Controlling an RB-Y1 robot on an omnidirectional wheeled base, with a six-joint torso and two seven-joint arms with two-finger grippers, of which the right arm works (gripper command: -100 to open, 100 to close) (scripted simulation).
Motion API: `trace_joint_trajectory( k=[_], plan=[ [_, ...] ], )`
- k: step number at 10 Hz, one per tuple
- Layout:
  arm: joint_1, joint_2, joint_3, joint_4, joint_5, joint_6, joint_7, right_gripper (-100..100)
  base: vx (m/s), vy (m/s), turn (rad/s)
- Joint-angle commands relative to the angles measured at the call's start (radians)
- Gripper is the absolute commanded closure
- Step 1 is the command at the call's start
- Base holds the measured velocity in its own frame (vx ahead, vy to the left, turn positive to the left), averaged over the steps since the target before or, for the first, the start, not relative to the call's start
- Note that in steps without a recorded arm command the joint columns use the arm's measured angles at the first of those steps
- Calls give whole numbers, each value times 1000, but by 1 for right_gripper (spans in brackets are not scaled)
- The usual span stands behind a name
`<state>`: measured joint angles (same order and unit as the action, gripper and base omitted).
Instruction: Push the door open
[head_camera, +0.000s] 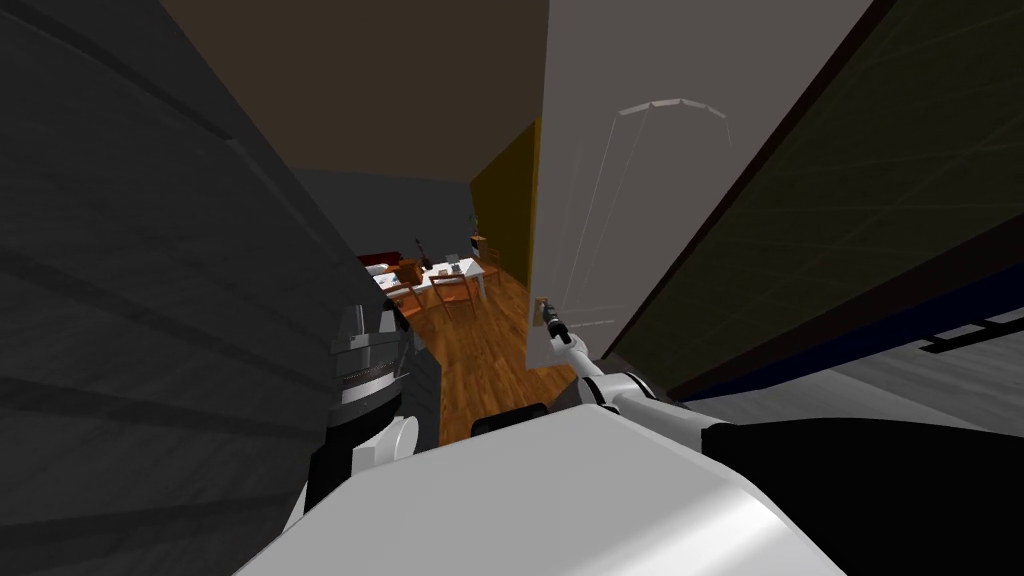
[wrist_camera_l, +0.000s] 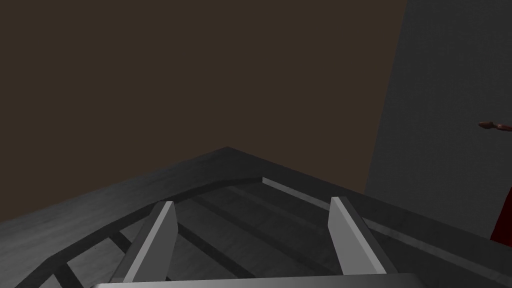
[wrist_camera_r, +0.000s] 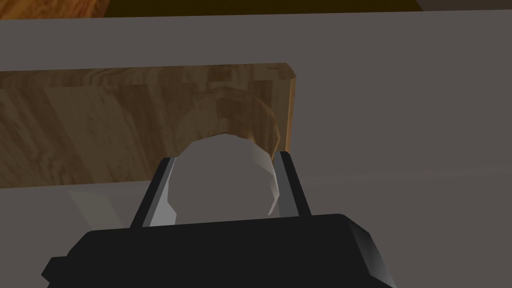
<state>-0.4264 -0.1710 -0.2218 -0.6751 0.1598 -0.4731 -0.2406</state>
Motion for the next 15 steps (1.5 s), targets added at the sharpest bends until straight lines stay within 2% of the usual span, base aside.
trace_joint_trajectory(
  k=[1,6,7,10,15],
  plan=[
    [-14,-4,-24,18,-8,-7,19,100,157,106,-82],
    [-14,2,-68,22,-24,1,57,100,175,102,-77],
    [-12,2,-65,26,-22,0,54,100,72,34,-35],
    [-19,26,-95,18,-29,4,97,100,152,25,-87],
    [-32,89,-158,0,-42,14,192,100,204,42,-143]
  ],
)
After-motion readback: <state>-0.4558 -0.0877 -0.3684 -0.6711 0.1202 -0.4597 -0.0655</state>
